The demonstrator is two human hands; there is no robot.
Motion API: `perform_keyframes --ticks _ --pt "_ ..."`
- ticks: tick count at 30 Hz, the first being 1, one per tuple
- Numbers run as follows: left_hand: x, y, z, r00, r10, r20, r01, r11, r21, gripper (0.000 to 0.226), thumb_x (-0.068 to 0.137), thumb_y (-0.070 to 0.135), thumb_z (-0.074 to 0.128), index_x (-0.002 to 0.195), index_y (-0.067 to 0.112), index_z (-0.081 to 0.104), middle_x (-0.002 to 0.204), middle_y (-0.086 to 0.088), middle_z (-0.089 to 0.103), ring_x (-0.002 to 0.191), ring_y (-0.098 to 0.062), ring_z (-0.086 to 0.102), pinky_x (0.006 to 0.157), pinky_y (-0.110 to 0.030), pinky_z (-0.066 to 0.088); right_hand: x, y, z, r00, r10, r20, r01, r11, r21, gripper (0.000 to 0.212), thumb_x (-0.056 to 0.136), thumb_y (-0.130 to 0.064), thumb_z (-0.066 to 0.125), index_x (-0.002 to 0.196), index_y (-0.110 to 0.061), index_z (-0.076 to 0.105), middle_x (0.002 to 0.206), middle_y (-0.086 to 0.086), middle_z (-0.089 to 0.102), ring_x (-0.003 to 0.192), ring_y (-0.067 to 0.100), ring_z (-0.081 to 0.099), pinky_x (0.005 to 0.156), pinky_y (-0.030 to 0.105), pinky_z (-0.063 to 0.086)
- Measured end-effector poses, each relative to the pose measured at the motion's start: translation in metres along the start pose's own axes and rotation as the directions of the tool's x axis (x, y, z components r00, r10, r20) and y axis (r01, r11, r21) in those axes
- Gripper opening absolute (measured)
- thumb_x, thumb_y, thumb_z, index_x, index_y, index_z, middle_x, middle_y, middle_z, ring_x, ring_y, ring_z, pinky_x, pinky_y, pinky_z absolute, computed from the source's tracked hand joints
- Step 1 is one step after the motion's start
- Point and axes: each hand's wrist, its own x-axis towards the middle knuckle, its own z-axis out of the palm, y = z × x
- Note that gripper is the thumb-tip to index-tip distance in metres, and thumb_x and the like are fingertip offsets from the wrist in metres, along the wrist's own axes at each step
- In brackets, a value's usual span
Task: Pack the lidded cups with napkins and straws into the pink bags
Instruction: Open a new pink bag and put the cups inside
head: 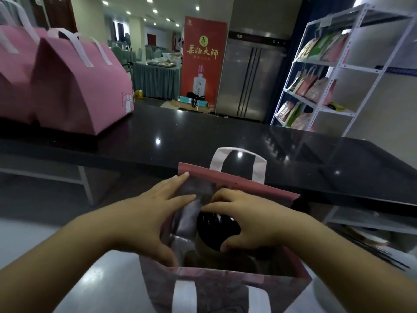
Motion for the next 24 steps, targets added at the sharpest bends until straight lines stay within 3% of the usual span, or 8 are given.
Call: perform_keyframes --ticks 3,5,12,18,24 --pt "-0.001 0.002 0.003 1.0 -0.001 0.002 0.001 1.0 -0.004 0.116 0.042 0.076 0.065 0.114 0.071 -0.026 0.127 0.038 -0.046 0.127 0.005 -0.016 0.099 -0.026 0.036 0.01 -0.002 0.005 0.999 -0.013 0.052 0.013 1.0 0.002 0.079 0.072 -0.054 0.071 0.137 -0.043 0.029 0.135 -0.014 0.035 0.119 0.012 0.039 0.095 0.03 0.044" --pt "-0.001 0.002 0.005 1.0 -0.003 0.001 0.003 1.0 0.004 0.115 0.042 0.076 0.064 0.11 0.071 -0.029 0.127 0.038 -0.046 0.129 0.001 -0.023 0.104 -0.03 0.031 0.016 -0.005 0.01 0.995 -0.038 0.093 0.037 0.999 0.012 0.077 0.071 -0.053 0.072 0.136 -0.041 0.032 0.134 -0.012 0.037 0.118 0.014 0.041 0.095 0.032 0.044" --pt "0.0 0.003 0.006 1.0 -0.013 -0.028 0.013 1.0 -0.008 0.12 0.043 0.078 0.064 0.117 0.066 -0.029 0.129 0.037 -0.045 0.132 -0.002 -0.027 0.108 -0.028 0.019 0.031 -0.013 0.033 0.958 -0.105 0.266 0.13 0.989 -0.077 0.081 0.072 -0.043 0.075 0.139 -0.032 0.033 0.137 0.001 0.039 0.116 0.025 0.046 0.092 0.043 0.047" --pt "-0.003 0.003 0.006 0.998 -0.02 -0.053 0.017 0.998 -0.061 0.128 0.039 0.083 0.063 0.123 0.06 -0.031 0.131 0.039 -0.041 0.14 -0.007 -0.013 0.107 -0.031 0.031 0.044 -0.021 0.041 0.946 -0.136 0.294 0.188 0.97 -0.155 0.077 0.076 -0.044 0.073 0.14 -0.026 0.033 0.128 0.006 0.045 0.102 0.026 0.05 0.083 0.043 0.05" --pt "-0.004 -0.003 0.008 0.995 -0.01 -0.099 0.0 0.995 -0.099 0.125 0.04 0.088 0.057 0.124 0.058 -0.03 0.131 0.042 -0.039 0.129 0.011 -0.014 0.1 -0.019 0.026 0.048 -0.024 0.045 0.943 -0.102 0.317 0.161 0.973 -0.166 0.078 0.079 -0.04 0.071 0.144 -0.027 0.029 0.138 0.006 0.038 0.108 0.028 0.049 0.087 0.046 0.048"
